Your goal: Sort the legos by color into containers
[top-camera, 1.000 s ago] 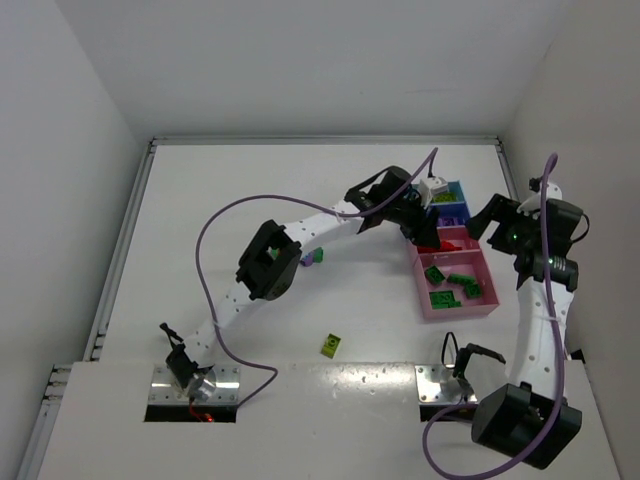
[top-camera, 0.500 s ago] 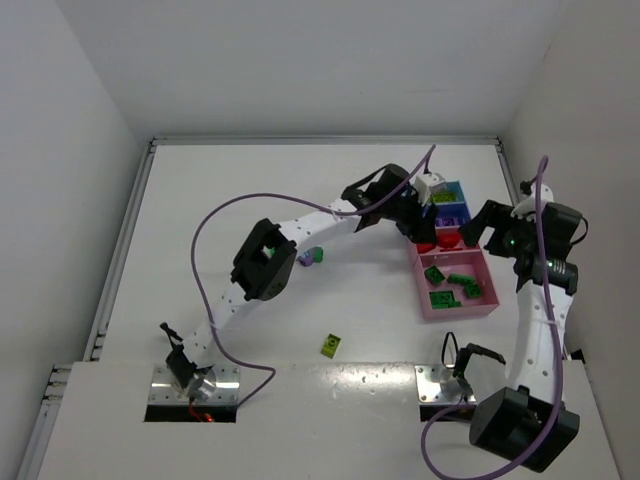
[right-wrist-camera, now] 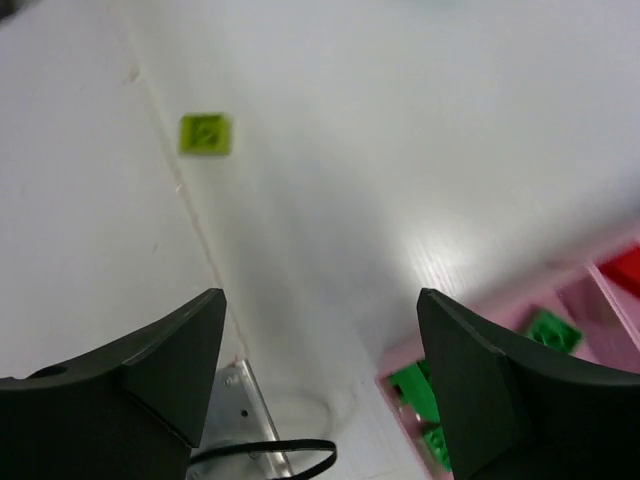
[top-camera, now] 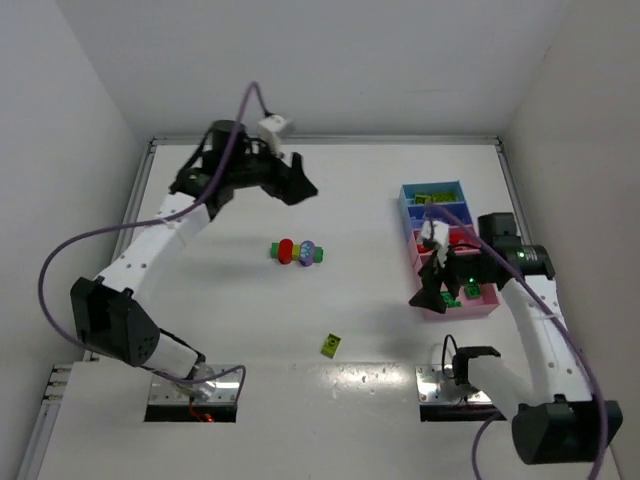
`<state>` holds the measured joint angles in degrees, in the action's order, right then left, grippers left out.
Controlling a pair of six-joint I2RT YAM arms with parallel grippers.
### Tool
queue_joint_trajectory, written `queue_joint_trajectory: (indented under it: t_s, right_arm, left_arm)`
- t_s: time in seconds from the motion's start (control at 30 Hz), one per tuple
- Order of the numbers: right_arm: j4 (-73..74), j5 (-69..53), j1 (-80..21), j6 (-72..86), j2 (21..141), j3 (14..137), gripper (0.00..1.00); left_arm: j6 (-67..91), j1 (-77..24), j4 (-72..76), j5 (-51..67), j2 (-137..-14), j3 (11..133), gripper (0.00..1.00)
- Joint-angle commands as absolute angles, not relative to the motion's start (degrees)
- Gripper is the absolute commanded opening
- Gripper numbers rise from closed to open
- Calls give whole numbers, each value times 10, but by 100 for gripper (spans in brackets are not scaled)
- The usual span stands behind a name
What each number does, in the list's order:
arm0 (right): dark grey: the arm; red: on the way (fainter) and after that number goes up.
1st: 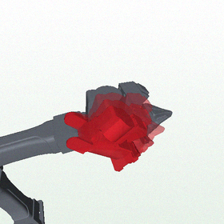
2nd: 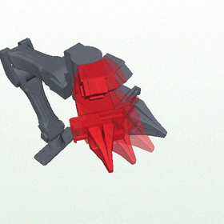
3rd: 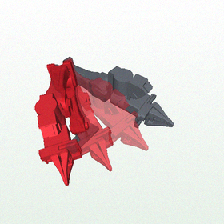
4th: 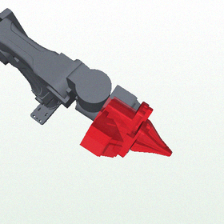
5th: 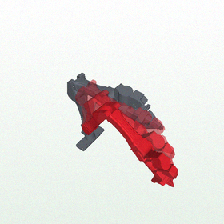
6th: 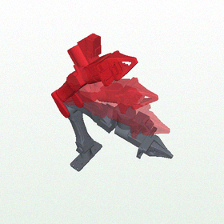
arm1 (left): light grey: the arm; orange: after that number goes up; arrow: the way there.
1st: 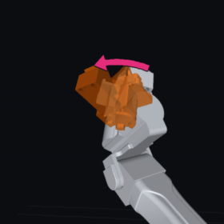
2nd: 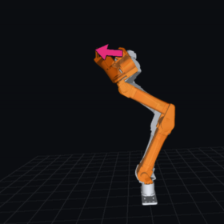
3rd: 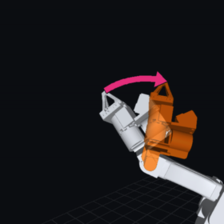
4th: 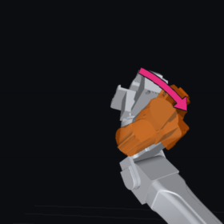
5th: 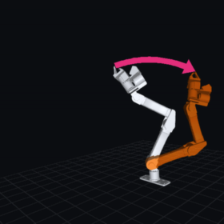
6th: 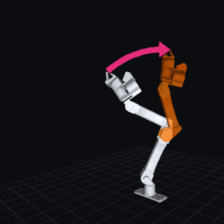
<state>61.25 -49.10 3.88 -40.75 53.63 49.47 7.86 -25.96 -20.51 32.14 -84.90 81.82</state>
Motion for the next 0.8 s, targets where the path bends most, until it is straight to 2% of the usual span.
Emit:
queue_joint_trajectory:
  t_s: [0.0,0.17,0.3,0.43,0.6,0.77]
  right_arm:
    - [687,-499,-72,-598,562,522,76]
    - [617,-390,-311,-639,641,527,75]
    - [541,-287,-460,-699,673,512,75]
    - [421,-256,-527,-715,743,503,75]
    - [373,-267,-548,-715,846,564,76]
    - [370,-279,-598,-728,891,584,77]
  left_arm:
    - [82,-148,-270,407,-815,798,92]
    - [66,-23,-315,518,-787,789,92]
    - [66,24,-320,552,-770,776,92]
    - [61,74,-320,584,-765,759,92]
    - [61,97,-320,614,-771,748,92]
    - [66,108,-314,641,-809,760,92]
